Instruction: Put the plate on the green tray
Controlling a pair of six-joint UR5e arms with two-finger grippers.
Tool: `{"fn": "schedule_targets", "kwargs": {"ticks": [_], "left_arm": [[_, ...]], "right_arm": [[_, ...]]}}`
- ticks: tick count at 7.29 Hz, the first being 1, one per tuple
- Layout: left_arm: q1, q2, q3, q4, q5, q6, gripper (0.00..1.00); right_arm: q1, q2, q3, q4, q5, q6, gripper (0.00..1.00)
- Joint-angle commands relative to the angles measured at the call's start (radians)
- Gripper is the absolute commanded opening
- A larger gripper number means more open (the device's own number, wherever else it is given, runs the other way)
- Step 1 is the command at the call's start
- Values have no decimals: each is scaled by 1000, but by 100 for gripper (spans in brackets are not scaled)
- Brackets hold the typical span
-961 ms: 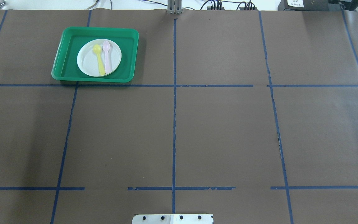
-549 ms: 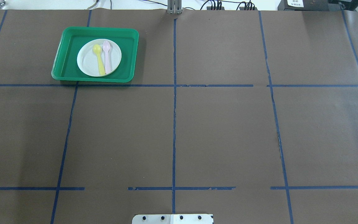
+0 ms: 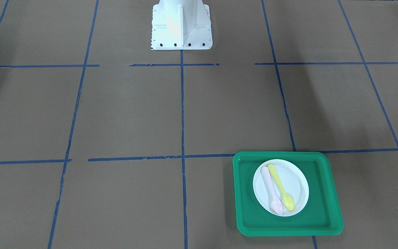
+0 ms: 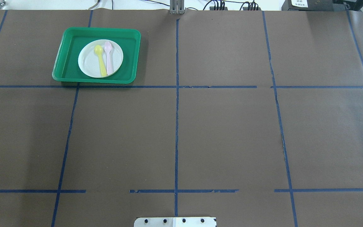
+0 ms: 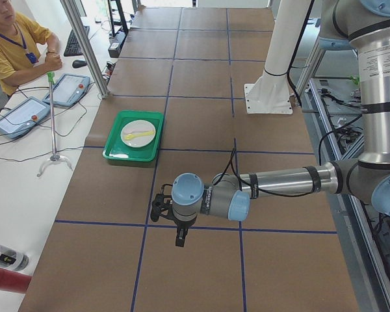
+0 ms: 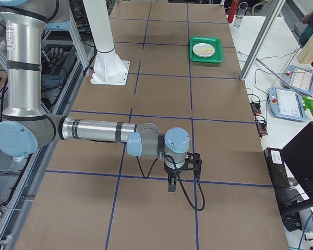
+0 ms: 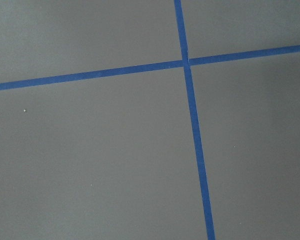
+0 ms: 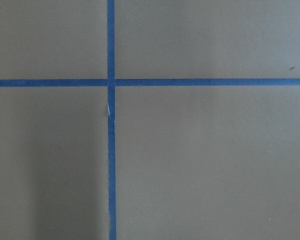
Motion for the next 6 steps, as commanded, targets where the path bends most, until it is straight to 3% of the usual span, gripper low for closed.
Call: {"fn": "schedule_targets", "kwargs": {"ticks": [1,6], "left_arm": [[-64,-20,-34,117,6,85,100],[-67,-3,-37,93,1,90,100]], "right_arm": [[0,-1,0,0,0,0,100],[0,-1,0,0,-2,0,100]]}}
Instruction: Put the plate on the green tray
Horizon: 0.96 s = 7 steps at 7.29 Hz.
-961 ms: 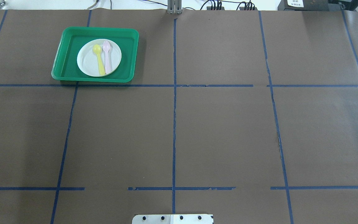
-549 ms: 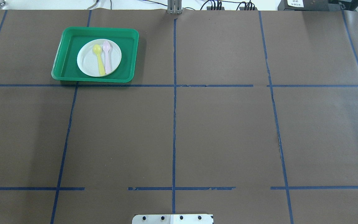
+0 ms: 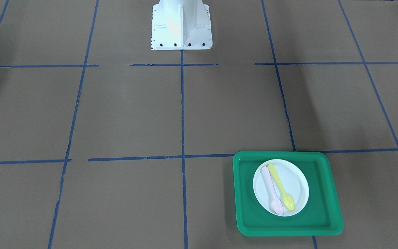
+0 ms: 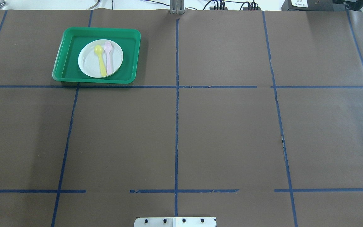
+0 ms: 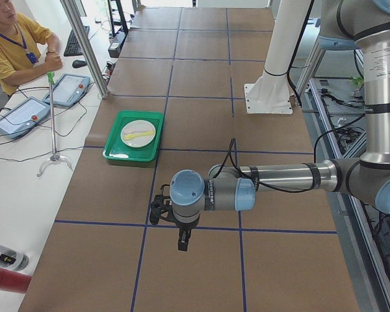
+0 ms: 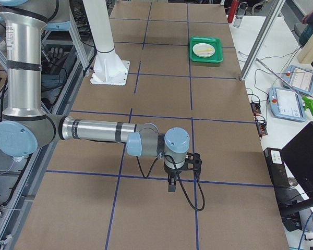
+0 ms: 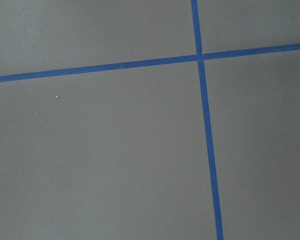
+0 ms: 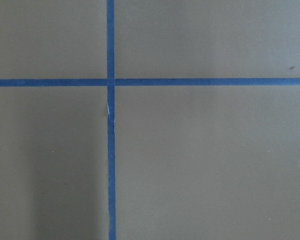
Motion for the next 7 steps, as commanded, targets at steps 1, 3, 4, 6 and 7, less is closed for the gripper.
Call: {"fn": "schedule_targets", "kwargs": {"ticks": [1,3,4,6,7], "left_arm": [[0,7,21,-117,4,1,100],[0,1,47,-134,4,-2,100],[0,-4,47,-134,4,-4,100],[0,-5,47,-134,4,-5,100],[0,-1,47,-134,4,-4,100]], "right_arm": [[0,0,0,0,0,0,100],[0,0,0,0,0,0,100],[0,0,0,0,1,0,100],[0,0,0,0,1,0,100],[0,0,0,0,1,0,100]]}}
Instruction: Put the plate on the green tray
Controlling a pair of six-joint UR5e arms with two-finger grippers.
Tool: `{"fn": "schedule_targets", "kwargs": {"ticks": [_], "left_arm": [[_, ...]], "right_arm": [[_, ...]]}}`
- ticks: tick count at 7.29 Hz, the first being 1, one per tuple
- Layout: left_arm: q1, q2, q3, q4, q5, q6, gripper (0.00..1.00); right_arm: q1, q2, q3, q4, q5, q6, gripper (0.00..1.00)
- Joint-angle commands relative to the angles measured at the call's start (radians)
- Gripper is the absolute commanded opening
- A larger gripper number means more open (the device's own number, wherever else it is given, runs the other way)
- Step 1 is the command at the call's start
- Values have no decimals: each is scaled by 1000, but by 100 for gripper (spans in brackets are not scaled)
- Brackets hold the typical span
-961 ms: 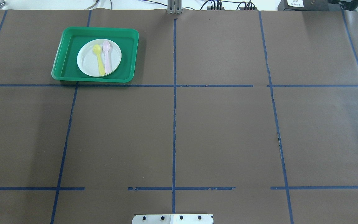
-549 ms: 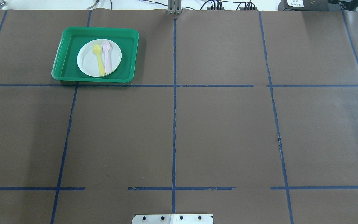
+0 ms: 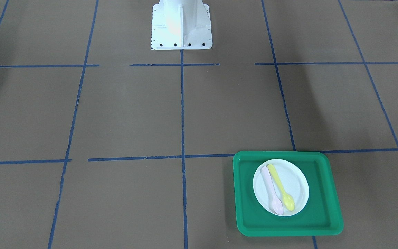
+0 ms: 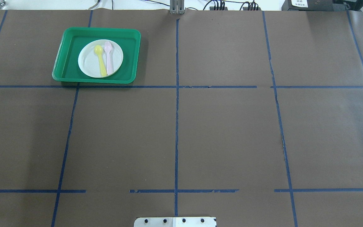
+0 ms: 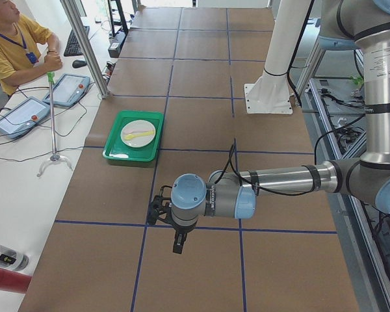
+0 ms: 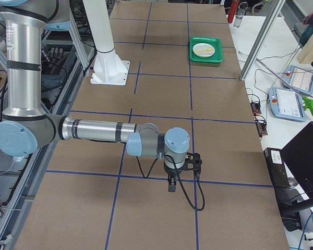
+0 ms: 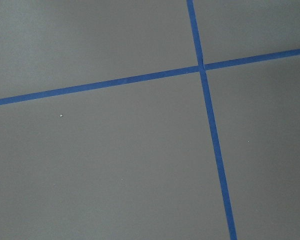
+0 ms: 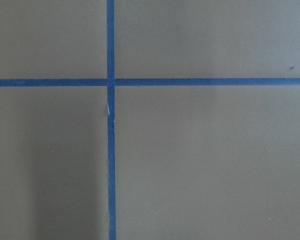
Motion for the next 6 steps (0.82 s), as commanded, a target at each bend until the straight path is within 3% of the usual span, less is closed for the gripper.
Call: {"fn": "schedule_targets", "kwargs": {"ticks": [1,6], "left_arm": [[0,4,0,-2,0,3,100],[0,24,0,-2,0,4,100]], "right_arm": [[0,0,0,0,0,0,100],[0,0,0,0,0,0,100]]}}
